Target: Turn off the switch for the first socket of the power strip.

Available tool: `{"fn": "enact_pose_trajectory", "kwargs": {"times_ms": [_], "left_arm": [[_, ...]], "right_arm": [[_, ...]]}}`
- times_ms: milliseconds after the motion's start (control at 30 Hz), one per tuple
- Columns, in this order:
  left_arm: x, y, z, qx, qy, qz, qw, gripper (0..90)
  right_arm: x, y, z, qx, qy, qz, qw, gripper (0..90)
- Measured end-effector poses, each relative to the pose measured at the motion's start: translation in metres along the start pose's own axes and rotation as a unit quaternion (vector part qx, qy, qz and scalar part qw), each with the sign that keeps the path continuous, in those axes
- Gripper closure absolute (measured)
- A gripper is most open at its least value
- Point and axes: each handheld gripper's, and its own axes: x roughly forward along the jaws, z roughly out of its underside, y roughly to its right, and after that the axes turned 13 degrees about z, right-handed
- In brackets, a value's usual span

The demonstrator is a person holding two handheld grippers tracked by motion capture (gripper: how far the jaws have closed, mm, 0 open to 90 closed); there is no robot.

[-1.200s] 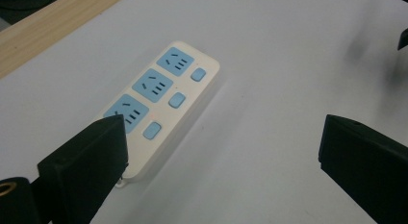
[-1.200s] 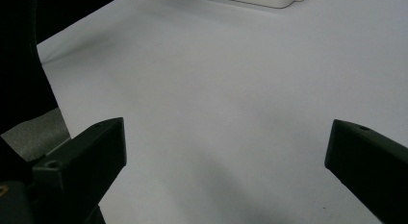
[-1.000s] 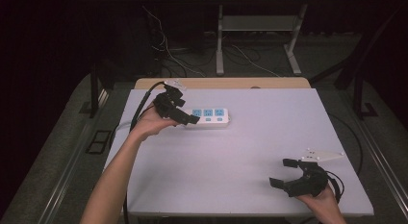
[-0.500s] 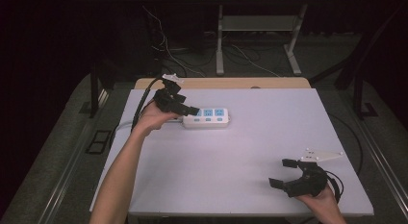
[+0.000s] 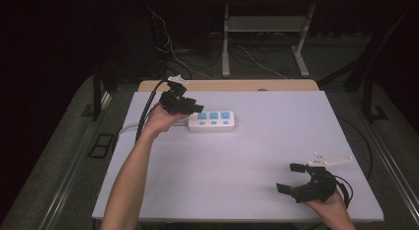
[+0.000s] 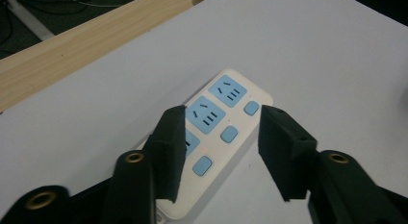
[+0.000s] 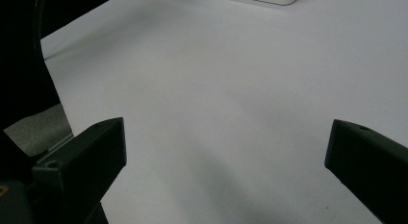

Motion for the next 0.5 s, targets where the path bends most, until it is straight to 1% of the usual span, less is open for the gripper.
{"fn": "enact_pose_trajectory", "kwargs": {"times_ms": [100, 167, 267, 367, 500], "left_arm": [[0.002, -0.003, 0.001, -0.005, 0.002, -0.004, 1.0, 61.4], [0.004, -0.005, 0.001, -0.01, 0.004, -0.008, 0.9999, 68.6], [0.005, -0.009, 0.002, -0.026, 0.014, -0.002, 0.9996, 79.7], [0.007, -0.012, 0.003, -0.038, 0.017, 0.0, 0.9992, 89.0], [0.011, -0.015, 0.004, -0.043, 0.01, -0.002, 0.999, 89.2]], "right_arm": [[0.0, 0.0, 0.0, -0.001, 0.0, 0.0, 1.0, 0.5], [0.0, 0.0, 0.0, -0.001, 0.0, 0.0, 1.0, 0.5], [-0.001, 0.0, 0.0, -0.001, 0.001, 0.001, 1.0, 0.5], [-0.001, 0.0, 0.0, -0.001, 0.001, 0.001, 1.0, 0.5], [-0.001, 0.0, 0.0, 0.0, 0.001, 0.001, 1.0, 0.5]]}}
